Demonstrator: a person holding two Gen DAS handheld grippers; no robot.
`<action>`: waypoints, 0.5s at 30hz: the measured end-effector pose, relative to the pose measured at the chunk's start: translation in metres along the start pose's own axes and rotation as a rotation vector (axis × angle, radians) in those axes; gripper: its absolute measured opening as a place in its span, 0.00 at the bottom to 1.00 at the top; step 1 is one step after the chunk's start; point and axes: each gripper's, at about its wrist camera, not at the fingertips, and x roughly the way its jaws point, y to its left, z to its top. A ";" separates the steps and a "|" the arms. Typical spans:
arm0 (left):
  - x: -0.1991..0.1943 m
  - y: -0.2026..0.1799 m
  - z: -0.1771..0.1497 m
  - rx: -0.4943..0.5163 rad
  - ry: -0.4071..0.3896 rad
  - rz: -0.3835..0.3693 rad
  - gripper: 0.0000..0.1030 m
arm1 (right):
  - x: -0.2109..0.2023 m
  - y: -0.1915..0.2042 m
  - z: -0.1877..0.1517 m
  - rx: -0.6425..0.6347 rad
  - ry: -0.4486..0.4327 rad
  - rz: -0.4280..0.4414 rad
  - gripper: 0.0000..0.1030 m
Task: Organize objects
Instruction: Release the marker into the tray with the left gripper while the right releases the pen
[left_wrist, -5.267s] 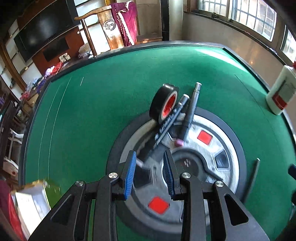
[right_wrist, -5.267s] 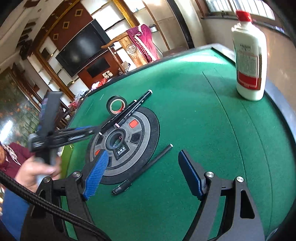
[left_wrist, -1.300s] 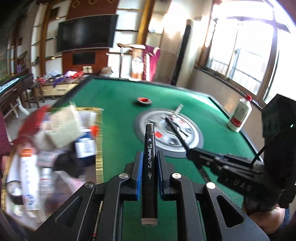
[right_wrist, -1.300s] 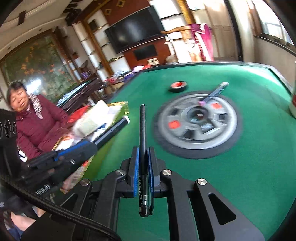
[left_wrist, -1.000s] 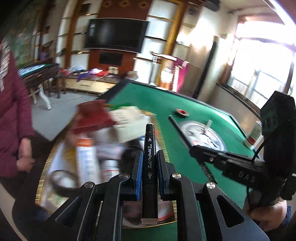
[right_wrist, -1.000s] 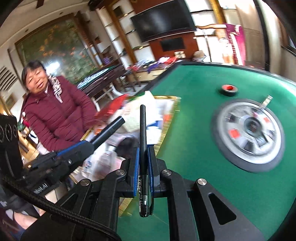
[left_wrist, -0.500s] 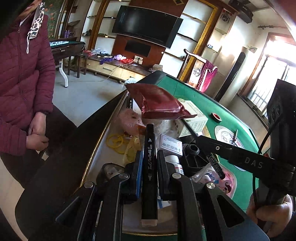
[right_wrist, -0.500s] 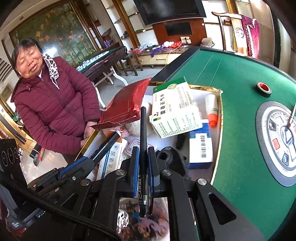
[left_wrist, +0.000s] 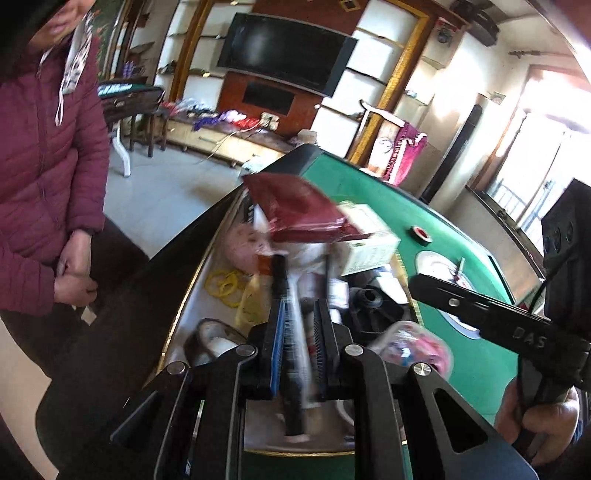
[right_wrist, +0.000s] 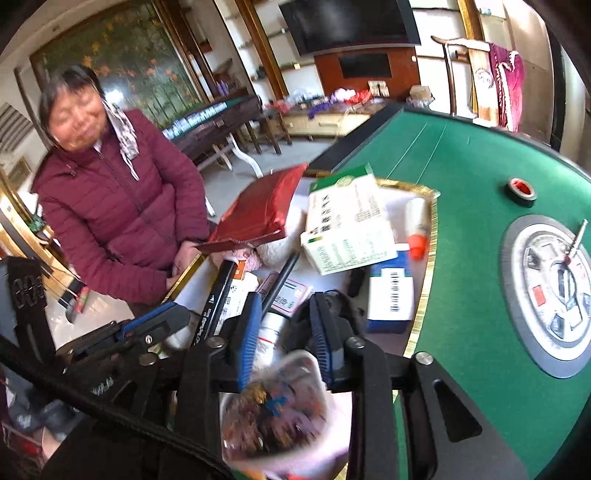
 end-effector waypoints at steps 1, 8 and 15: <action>-0.004 -0.006 0.001 0.017 -0.002 0.000 0.16 | -0.012 -0.010 -0.002 0.004 -0.018 -0.013 0.38; -0.005 -0.095 0.025 0.123 0.038 -0.083 0.50 | -0.088 -0.124 -0.027 0.145 -0.119 -0.142 0.53; 0.097 -0.243 0.082 0.259 0.212 -0.107 0.57 | -0.131 -0.243 -0.057 0.382 -0.195 -0.223 0.54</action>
